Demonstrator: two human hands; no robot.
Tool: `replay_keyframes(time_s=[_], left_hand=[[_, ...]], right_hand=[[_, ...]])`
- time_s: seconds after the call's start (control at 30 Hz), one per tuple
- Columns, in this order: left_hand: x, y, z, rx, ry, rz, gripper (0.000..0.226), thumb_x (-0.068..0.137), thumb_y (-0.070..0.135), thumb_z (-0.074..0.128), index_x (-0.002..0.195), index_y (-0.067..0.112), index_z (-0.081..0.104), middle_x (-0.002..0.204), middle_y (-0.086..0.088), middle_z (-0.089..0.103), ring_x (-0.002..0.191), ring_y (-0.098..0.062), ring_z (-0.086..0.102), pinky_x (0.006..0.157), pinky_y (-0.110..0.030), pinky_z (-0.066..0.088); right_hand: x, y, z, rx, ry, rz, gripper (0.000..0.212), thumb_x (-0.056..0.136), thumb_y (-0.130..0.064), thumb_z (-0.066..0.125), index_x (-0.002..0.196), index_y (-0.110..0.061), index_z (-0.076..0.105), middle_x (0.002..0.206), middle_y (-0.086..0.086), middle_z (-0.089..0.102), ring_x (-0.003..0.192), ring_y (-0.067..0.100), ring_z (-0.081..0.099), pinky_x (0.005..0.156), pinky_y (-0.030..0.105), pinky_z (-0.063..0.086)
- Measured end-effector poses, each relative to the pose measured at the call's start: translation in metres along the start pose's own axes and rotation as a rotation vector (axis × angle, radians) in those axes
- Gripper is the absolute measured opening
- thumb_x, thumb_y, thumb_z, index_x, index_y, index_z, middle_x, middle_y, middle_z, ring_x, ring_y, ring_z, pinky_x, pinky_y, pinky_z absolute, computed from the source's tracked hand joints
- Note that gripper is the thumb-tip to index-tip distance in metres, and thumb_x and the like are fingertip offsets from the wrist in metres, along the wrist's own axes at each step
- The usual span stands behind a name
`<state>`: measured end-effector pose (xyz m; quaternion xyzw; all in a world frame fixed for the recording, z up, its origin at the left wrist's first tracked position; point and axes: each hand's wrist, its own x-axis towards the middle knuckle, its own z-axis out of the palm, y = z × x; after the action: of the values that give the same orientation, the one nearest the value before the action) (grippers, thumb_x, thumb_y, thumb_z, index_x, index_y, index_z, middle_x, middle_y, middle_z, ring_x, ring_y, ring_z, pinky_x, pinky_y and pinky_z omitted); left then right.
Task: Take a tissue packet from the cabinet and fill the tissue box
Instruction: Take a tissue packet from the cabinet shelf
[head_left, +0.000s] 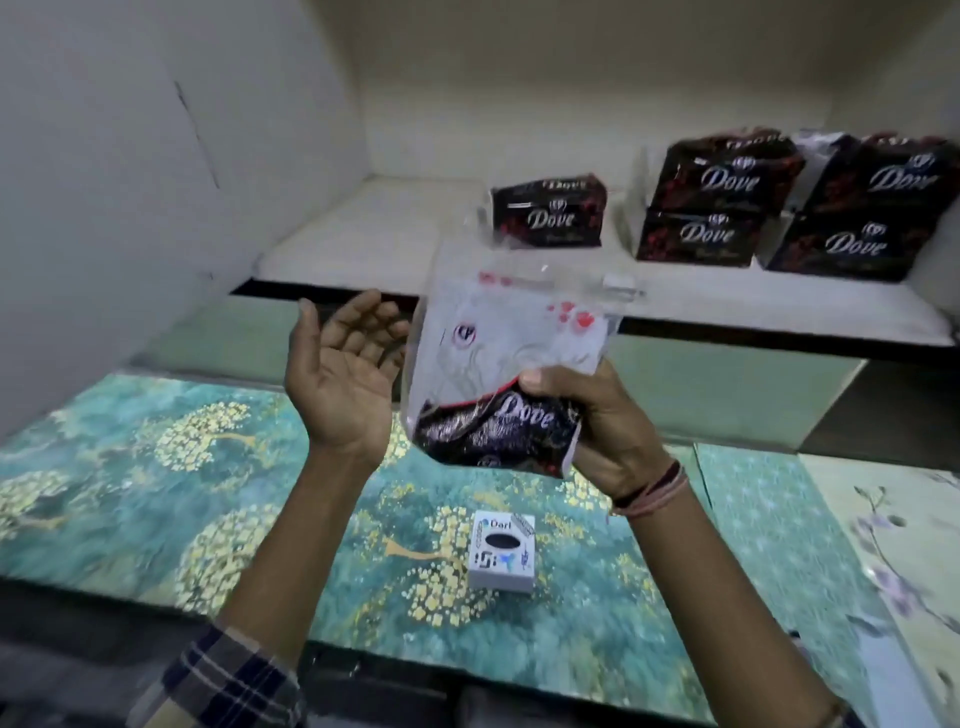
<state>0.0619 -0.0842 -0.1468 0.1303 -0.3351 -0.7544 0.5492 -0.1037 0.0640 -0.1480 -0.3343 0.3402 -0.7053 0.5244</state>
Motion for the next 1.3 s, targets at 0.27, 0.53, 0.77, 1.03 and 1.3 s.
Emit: replay_keyframes(time_s=[0.27, 0.53, 0.77, 1.03, 1.3], left_hand=[[-0.017, -0.066, -0.100, 0.112, 0.181, -0.238, 0.054, 0.102, 0.052, 0.043, 0.109, 0.007, 0.072, 0.097, -0.006, 0.075, 0.091, -0.020, 0.069, 0.081, -0.034, 0.055], [-0.006, -0.118, -0.198, 0.288, 0.280, -0.547, 0.055, 0.100, 0.052, 0.051, 0.131, 0.009, 0.065, 0.121, -0.010, 0.070, 0.113, -0.028, 0.063, 0.094, -0.044, 0.050], [-0.006, -0.167, -0.246, 0.425, 0.218, -0.889, 0.040, 0.094, 0.040, 0.066, 0.128, 0.020, 0.066, 0.127, -0.011, 0.066, 0.111, -0.027, 0.061, 0.093, -0.046, 0.049], [-0.002, -0.194, -0.265, 0.358, 0.334, -0.981, 0.050, 0.087, 0.015, 0.077, 0.132, -0.002, 0.061, 0.109, -0.016, 0.076, 0.092, -0.028, 0.074, 0.078, -0.042, 0.063], [0.012, -0.190, -0.289, 0.350, 0.435, -0.884, 0.063, 0.082, 0.004, 0.079, 0.139, 0.002, 0.052, 0.129, -0.022, 0.067, 0.103, -0.035, 0.071, 0.068, -0.043, 0.062]], right_hand=[[-0.004, 0.117, -0.046, -0.066, 0.265, 0.236, 0.047, 0.082, 0.015, 0.066, 0.127, 0.014, 0.056, 0.131, 0.037, 0.059, 0.111, 0.045, 0.062, 0.105, 0.061, 0.045], [0.032, 0.191, -0.079, 0.036, 0.681, 0.416, 0.043, 0.073, -0.006, 0.082, 0.109, 0.011, 0.066, 0.104, 0.030, 0.067, 0.084, 0.041, 0.069, 0.081, 0.052, 0.061], [0.069, 0.246, -0.077, 0.250, 0.896, 0.476, 0.013, 0.087, -0.017, 0.072, 0.084, -0.008, 0.062, 0.087, 0.018, 0.068, 0.075, 0.033, 0.066, 0.089, 0.055, 0.054], [0.079, 0.288, -0.090, 0.307, 0.918, 0.494, 0.026, 0.084, -0.016, 0.078, 0.102, -0.003, 0.063, 0.106, 0.024, 0.068, 0.096, 0.038, 0.065, 0.102, 0.064, 0.047], [0.068, 0.254, -0.157, -0.271, 1.011, 0.270, 0.020, 0.095, -0.012, 0.064, 0.114, -0.006, 0.060, 0.098, 0.004, 0.064, 0.097, 0.033, 0.067, 0.081, 0.037, 0.056]])
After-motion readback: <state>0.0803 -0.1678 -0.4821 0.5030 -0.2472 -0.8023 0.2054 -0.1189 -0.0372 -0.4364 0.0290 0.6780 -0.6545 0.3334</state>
